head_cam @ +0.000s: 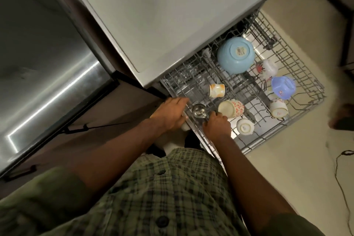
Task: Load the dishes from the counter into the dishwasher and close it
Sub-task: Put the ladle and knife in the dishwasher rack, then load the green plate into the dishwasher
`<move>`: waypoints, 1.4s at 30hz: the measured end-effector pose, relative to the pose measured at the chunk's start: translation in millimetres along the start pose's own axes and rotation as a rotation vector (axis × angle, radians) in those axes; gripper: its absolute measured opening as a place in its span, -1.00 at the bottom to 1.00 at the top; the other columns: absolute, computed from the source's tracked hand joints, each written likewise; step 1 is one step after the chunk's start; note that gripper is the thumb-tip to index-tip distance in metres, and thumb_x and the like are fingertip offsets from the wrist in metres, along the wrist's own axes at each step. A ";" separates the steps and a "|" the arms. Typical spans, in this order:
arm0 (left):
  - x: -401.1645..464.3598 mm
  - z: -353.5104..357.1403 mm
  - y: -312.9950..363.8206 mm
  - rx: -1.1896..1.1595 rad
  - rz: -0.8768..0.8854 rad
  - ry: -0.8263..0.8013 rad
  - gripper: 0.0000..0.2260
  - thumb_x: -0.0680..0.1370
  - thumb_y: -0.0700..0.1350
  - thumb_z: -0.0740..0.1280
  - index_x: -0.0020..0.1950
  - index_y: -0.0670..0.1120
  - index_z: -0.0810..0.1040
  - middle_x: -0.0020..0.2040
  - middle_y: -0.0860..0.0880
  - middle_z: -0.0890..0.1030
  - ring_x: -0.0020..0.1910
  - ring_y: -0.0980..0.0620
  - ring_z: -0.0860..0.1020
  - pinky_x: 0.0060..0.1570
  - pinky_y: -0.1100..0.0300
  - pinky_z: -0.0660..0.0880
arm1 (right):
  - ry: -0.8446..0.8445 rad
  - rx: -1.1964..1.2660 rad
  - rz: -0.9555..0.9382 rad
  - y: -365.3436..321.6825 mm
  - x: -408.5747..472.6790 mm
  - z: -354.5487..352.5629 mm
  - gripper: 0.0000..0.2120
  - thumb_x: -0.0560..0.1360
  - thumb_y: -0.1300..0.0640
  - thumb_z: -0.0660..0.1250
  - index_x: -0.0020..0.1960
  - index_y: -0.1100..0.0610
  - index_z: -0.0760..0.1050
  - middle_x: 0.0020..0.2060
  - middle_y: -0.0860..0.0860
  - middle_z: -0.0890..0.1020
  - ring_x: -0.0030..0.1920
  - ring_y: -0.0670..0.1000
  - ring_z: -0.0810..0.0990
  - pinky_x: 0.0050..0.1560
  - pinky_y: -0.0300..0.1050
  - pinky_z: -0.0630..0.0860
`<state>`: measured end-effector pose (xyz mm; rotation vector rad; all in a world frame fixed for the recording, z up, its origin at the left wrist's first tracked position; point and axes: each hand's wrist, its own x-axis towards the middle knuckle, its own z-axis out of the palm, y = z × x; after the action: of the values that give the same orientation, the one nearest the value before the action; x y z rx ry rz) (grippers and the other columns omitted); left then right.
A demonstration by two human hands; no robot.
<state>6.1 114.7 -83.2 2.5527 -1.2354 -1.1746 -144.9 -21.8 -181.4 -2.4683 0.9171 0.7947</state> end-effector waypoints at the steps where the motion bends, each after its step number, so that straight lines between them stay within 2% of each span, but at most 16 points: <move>1: -5.1 -0.8 -3.7 -0.007 0.008 0.016 -0.36 0.66 0.01 0.33 0.68 -0.04 0.13 0.63 -0.11 0.26 0.60 -0.16 0.23 0.58 -0.10 0.20 | 0.021 -0.032 -0.007 -6.4 -1.1 -6.5 -0.50 0.64 -0.14 0.26 0.43 0.17 0.40 0.28 0.20 0.57 0.26 0.24 0.54 0.19 0.09 0.51; 4: -27.8 -6.7 -18.7 -0.012 0.042 0.073 -0.36 0.66 0.02 0.32 0.67 -0.02 0.12 0.63 -0.11 0.25 0.59 -0.15 0.24 0.57 -0.10 0.21 | 0.095 -0.057 -0.005 -34.8 -13.5 -28.9 -0.45 0.62 -0.15 0.29 0.49 0.15 0.38 0.36 0.19 0.53 0.35 0.24 0.48 0.34 0.08 0.44; 8: -58.5 -18.1 -35.3 -0.026 0.078 0.161 -0.35 0.67 0.03 0.31 0.68 -0.04 0.11 0.65 -0.11 0.21 0.62 -0.12 0.19 0.59 -0.11 0.19 | 0.177 -0.022 -0.031 -75.3 -32.4 -56.8 -0.42 0.62 -0.16 0.29 0.53 0.10 0.33 0.51 0.20 0.40 0.54 0.27 0.30 0.53 0.18 0.26; 13: -91.7 -38.3 -56.6 -0.065 0.122 0.340 -0.39 0.67 0.01 0.31 0.67 -0.01 0.15 0.65 -0.05 0.22 0.62 -0.06 0.17 0.60 -0.08 0.19 | 0.290 -0.003 -0.097 -122.7 -54.9 -86.2 -0.40 0.64 -0.15 0.26 0.60 0.05 0.24 0.61 0.18 0.26 0.64 0.26 0.11 0.61 0.25 0.10; 17: -115.6 -57.4 -78.3 -0.098 0.159 0.472 -0.44 0.67 -0.03 0.29 0.65 -0.01 0.21 0.62 -0.01 0.28 0.60 -0.02 0.21 0.59 -0.06 0.21 | 0.391 0.051 -0.190 -158.3 -76.6 -105.2 -0.45 0.64 -0.08 0.28 0.58 0.02 0.31 0.59 0.13 0.33 0.62 0.22 0.17 0.60 0.23 0.14; 21: -145.3 -68.6 -108.9 -0.138 0.123 0.596 -0.47 0.67 -0.03 0.28 0.64 -0.01 0.24 0.63 -0.02 0.27 0.61 -0.02 0.20 0.61 -0.02 0.18 | 0.537 0.087 -0.332 -198.0 -96.0 -115.3 -0.59 0.60 0.00 0.35 0.41 0.10 0.51 0.37 0.12 0.55 0.42 0.21 0.43 0.45 0.22 0.34; 24: -170.8 -70.3 -142.0 -0.153 0.037 0.675 -0.46 0.67 -0.03 0.29 0.64 -0.02 0.27 0.63 -0.02 0.28 0.61 -0.03 0.21 0.59 0.00 0.20 | 0.628 0.121 -0.449 -232.4 -105.3 -114.0 -0.63 0.55 0.08 0.42 0.33 0.14 0.56 0.25 0.14 0.61 0.30 0.23 0.50 0.33 0.22 0.43; 27: -196.0 -67.7 -178.3 -0.171 -0.077 0.714 -0.46 0.66 -0.01 0.29 0.63 -0.03 0.27 0.63 -0.04 0.28 0.61 -0.06 0.21 0.58 -0.03 0.22 | 0.639 0.146 -0.562 -269.9 -110.2 -107.4 -0.61 0.52 0.14 0.46 0.33 0.16 0.58 0.25 0.17 0.61 0.31 0.25 0.52 0.35 0.23 0.44; 33: -245.6 -45.0 -253.3 -0.141 -0.401 0.728 -0.44 0.66 0.08 0.28 0.63 -0.01 0.24 0.64 -0.06 0.25 0.60 -0.11 0.21 0.57 -0.08 0.25 | 0.438 0.072 -0.709 -348.8 -119.5 -82.4 -0.54 0.58 0.07 0.43 0.45 0.16 0.54 0.42 0.18 0.52 0.43 0.22 0.45 0.44 0.19 0.41; 35: -257.6 -36.4 -273.4 -0.144 -0.547 0.702 -0.43 0.66 0.14 0.25 0.63 0.00 0.21 0.67 -0.08 0.18 0.63 -0.14 0.15 0.56 -0.13 0.23 | 0.379 0.025 -0.754 -372.5 -122.2 -75.5 -0.53 0.61 0.02 0.40 0.49 0.12 0.51 0.46 0.15 0.49 0.47 0.19 0.41 0.48 0.16 0.37; 38: -267.4 -26.2 -291.3 -0.217 -0.763 0.648 -0.43 0.67 0.26 0.15 0.63 0.14 0.10 0.71 -0.10 -0.02 0.67 -0.26 -0.06 0.53 -0.34 0.09 | 0.317 -0.086 -0.817 -402.5 -123.3 -70.1 -0.49 0.64 -0.07 0.32 0.55 0.04 0.43 0.54 0.10 0.41 0.54 0.14 0.32 0.54 0.10 0.32; 42: -264.1 -24.2 -298.5 -0.264 -0.846 0.596 -0.42 0.65 0.35 0.09 0.61 0.24 -0.04 0.71 -0.12 -0.17 0.65 -0.35 -0.22 0.50 -0.50 -0.05 | 0.236 -0.248 -0.861 -444.0 -116.4 -75.0 -0.43 0.66 -0.14 0.27 0.63 -0.05 0.29 0.62 0.11 0.27 0.62 0.18 0.18 0.61 0.08 0.20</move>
<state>112.1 493.7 -15.6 2.9096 0.1397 -0.4687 114.8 308.4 18.3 -2.8138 -0.2440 0.3211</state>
